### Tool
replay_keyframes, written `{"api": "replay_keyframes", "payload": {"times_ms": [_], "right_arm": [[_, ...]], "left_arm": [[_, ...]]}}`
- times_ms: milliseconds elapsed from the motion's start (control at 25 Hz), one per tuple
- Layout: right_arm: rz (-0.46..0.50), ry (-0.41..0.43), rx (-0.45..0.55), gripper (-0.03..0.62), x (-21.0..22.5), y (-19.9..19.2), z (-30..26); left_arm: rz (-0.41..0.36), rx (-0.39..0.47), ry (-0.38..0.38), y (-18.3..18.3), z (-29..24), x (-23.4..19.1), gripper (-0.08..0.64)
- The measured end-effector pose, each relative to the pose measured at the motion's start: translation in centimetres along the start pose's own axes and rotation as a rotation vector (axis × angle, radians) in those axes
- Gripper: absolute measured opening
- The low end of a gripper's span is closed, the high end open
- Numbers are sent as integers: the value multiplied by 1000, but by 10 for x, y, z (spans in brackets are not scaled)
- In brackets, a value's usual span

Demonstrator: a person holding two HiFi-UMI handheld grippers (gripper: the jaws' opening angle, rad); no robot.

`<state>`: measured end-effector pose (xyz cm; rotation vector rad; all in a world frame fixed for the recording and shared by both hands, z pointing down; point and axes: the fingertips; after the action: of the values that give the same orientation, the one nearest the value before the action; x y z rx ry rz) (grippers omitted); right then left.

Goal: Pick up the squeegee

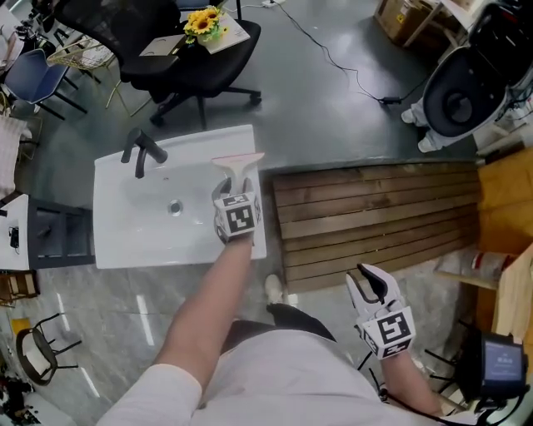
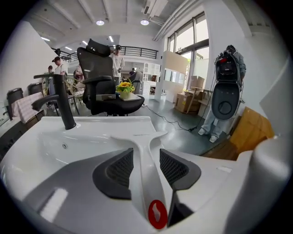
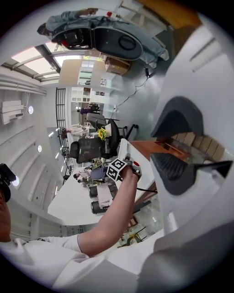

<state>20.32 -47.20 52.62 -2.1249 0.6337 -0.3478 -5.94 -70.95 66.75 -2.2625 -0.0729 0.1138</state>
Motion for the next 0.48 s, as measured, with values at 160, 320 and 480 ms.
{"api": "replay_keyframes", "payload": {"times_ms": [160, 320, 480], "right_arm": [[-20, -6, -21, 92, 6, -9, -2], [-13, -1, -28, 92, 5, -7, -5], [-3, 13, -29, 92, 0, 1, -9]], "left_arm": [[2, -18, 23, -10, -13, -3, 164], [31, -19, 15, -10, -14, -1, 115], [33, -6, -8, -5, -6, -3, 109]]}}
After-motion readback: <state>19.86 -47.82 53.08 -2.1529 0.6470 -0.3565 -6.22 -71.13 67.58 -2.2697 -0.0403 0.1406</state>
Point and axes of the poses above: the fingertips, and each gripper's own axes: z backward along the fingers, x to its right, y out of its top, and after that the axes turned 1 degree about -y, right-handed
